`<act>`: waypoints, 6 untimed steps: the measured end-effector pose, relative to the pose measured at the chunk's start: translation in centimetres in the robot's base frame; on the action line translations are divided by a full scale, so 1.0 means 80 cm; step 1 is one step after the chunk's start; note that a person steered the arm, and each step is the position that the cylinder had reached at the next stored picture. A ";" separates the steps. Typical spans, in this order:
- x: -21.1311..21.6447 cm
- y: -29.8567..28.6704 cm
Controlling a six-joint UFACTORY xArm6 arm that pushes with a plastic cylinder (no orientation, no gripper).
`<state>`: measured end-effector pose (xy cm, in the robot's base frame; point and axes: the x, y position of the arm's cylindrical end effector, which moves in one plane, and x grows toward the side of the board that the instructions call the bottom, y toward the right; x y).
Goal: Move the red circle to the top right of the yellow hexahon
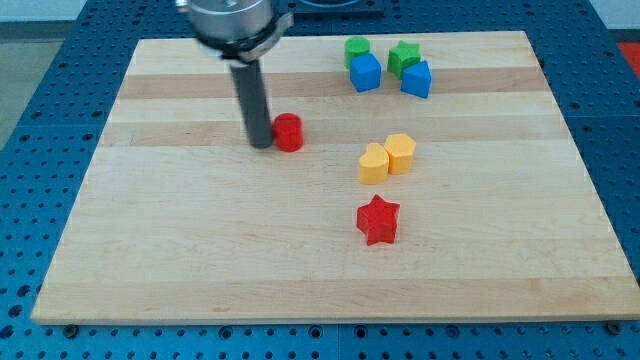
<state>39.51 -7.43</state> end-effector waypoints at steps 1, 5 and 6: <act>-0.001 0.106; -0.035 0.303; -0.034 0.250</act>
